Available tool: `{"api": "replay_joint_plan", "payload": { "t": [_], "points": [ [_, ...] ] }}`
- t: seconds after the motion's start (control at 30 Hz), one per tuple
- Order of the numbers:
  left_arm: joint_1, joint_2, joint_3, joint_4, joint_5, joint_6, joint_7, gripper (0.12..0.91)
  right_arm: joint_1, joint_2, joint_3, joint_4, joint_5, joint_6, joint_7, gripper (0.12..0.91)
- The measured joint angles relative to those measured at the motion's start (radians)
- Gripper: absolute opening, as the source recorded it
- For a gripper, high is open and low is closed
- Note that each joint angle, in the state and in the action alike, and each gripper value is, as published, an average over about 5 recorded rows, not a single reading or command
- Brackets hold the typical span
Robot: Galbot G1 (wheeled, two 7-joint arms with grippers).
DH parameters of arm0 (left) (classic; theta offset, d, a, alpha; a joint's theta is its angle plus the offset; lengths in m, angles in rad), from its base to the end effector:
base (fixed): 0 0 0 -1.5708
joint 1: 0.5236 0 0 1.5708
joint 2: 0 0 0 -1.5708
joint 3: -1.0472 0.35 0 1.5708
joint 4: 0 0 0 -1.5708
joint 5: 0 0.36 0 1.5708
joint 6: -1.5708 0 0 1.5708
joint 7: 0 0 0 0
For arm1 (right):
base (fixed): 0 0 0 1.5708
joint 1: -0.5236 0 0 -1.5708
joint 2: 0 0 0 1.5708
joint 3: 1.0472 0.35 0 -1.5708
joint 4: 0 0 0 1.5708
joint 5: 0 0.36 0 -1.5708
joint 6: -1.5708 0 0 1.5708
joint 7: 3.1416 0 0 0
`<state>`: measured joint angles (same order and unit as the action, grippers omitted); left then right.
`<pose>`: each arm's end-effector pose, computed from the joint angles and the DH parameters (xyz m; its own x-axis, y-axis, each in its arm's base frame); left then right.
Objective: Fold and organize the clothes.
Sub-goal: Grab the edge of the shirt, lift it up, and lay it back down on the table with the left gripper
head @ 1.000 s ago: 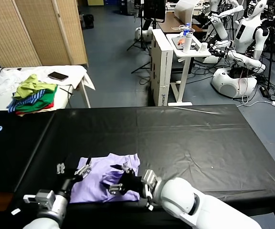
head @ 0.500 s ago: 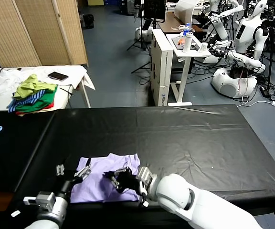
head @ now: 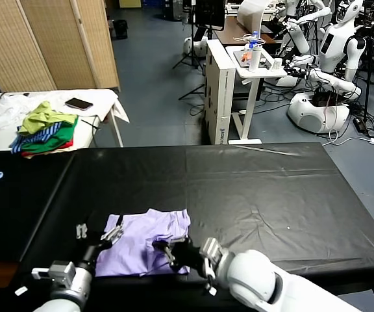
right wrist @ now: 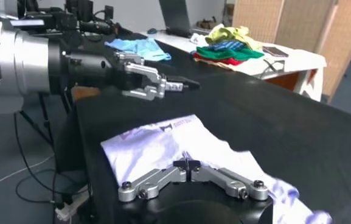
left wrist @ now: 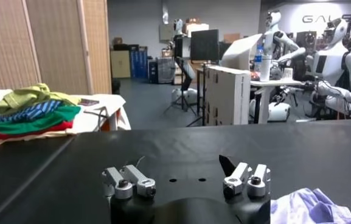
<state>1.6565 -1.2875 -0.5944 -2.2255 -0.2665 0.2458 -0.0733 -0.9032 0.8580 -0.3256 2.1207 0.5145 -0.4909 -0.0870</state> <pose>0.1650 0.0560 -0.2614 -0.9782 0.0394 0.2038 0.0447 0.9988 0.0212 0.2398 0.0685 -0.2412 -0.4562 -0.7835 0.4219 -0.8675 0.4972 -0.0147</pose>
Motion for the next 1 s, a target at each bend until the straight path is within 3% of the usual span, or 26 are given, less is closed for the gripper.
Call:
{"api": "replay_joint_plan", "payload": {
  "t": [0.3,0.6,0.7,1.0],
  "points": [
    [0.005,-0.007,-0.001,0.0,0.004,-0.009,0.0,0.907,-0.117,-0.063,0.072,0.073,0.014,-0.04,0.013,0.143],
    [0.004,-0.017,0.0,0.008,0.008,-0.027,0.0,0.907,-0.237,-0.102,0.142,0.13,0.079,-0.116,0.075,0.16],
    [0.003,-0.023,0.002,0.015,0.009,-0.032,0.0,0.907,-0.276,-0.102,0.167,0.136,0.086,-0.136,0.093,0.275],
    [0.016,-0.052,-0.002,0.031,-0.003,-0.051,0.01,0.907,-0.377,-0.07,0.306,0.173,0.084,-0.099,0.081,0.82]
  ]
}}
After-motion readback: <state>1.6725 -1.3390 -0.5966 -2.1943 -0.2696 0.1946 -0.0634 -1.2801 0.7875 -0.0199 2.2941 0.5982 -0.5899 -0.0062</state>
